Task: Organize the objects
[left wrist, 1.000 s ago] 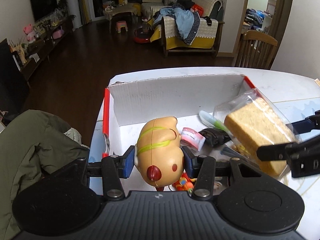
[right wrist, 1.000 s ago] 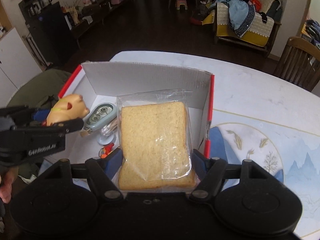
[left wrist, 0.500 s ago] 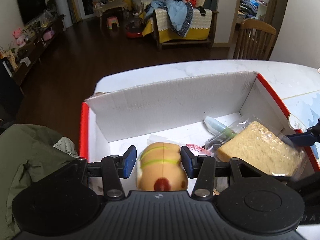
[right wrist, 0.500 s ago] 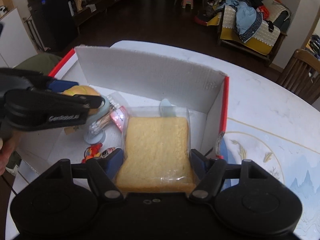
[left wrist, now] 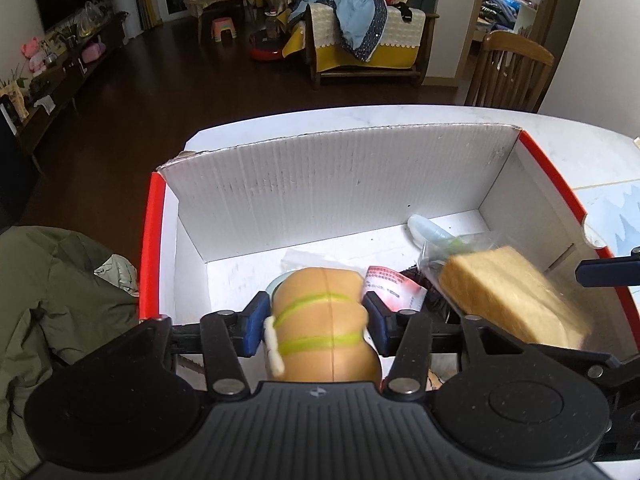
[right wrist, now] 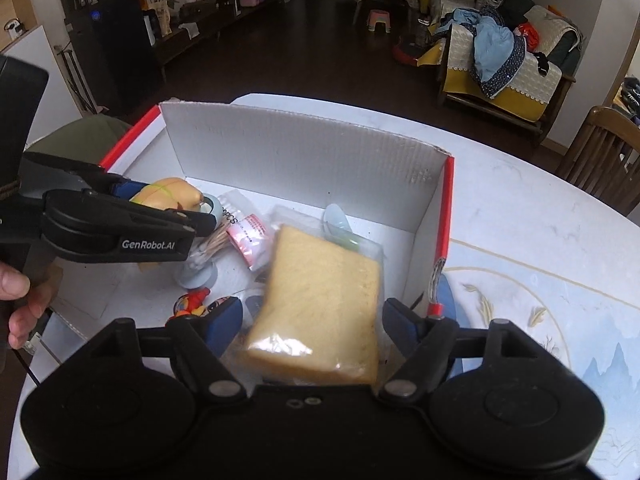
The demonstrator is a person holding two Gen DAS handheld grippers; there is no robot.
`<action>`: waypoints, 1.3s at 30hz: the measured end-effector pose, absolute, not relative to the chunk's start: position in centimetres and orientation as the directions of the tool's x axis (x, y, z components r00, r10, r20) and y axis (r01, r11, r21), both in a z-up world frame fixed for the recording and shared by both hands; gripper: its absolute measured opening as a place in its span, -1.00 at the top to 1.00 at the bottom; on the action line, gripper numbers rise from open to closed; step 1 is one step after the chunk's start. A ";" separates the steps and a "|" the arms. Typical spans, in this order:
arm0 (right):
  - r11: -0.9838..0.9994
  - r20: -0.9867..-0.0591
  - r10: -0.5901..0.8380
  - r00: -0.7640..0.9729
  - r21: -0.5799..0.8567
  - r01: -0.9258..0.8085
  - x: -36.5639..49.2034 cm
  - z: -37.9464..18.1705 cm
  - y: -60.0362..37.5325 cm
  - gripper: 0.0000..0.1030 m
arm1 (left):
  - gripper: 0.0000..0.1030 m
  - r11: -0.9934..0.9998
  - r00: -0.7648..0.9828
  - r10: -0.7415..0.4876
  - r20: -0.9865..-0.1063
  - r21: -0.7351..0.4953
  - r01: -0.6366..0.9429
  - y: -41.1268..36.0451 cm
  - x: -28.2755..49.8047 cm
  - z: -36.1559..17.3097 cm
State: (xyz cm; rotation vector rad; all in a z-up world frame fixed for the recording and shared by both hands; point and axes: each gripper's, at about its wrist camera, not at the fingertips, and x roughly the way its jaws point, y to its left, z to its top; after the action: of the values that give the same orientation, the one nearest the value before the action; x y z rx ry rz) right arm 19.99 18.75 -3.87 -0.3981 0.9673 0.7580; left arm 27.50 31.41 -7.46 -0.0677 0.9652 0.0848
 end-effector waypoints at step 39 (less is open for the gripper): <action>0.628 -0.674 0.619 0.403 0.116 -0.769 14.1 3.0 11.0 -0.69 | -0.34 0.982 0.732 0.019 -0.681 -0.127 -0.143 28.4 14.9 0.4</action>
State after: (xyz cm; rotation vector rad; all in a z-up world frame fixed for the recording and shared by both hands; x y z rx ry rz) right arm 14.09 11.01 3.05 -0.2266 0.7459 0.8862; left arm 14.94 28.41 0.44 -0.1756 0.7449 0.0894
